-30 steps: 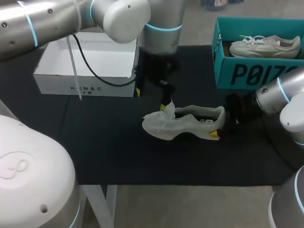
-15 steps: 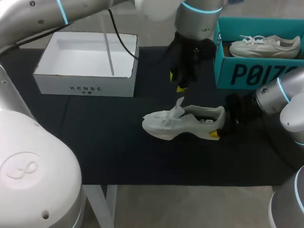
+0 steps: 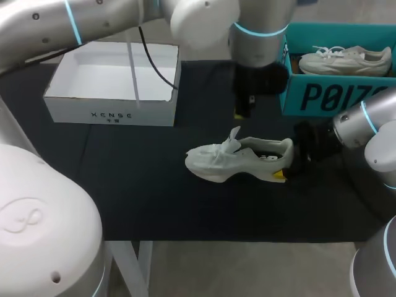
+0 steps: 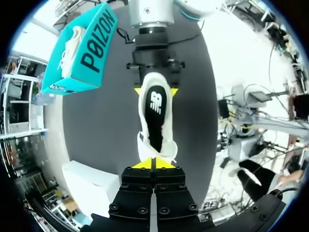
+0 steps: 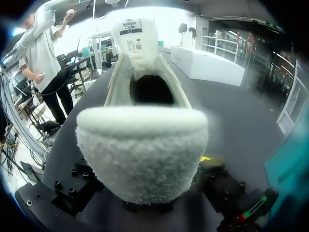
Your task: Take the shoe out of the shoebox, open the shoe tongue, remove and reinsert the insole, then place the shoe into the shoebox
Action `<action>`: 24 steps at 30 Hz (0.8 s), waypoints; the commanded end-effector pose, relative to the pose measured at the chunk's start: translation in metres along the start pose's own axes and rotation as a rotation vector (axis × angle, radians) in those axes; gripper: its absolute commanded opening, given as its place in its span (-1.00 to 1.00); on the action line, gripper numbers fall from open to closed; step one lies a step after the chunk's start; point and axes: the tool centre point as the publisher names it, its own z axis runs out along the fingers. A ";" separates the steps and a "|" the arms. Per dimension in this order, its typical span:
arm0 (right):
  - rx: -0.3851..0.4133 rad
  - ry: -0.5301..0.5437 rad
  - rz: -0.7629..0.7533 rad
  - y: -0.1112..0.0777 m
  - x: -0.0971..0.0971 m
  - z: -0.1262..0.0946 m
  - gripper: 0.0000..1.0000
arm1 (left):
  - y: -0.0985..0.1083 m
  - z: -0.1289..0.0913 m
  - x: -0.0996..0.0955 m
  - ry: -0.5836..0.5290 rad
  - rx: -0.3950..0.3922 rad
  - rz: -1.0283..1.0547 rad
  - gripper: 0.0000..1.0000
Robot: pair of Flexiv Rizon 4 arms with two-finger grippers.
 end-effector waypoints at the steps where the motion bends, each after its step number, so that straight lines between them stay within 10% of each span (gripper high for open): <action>1: 0.002 0.000 0.001 -0.005 -0.002 0.004 -1.00 | 0.006 0.005 0.007 0.059 0.180 0.112 -1.00; 24: 0.002 0.000 0.001 -0.005 -0.002 0.004 -1.00 | -0.012 0.009 0.013 0.083 0.259 0.204 -1.00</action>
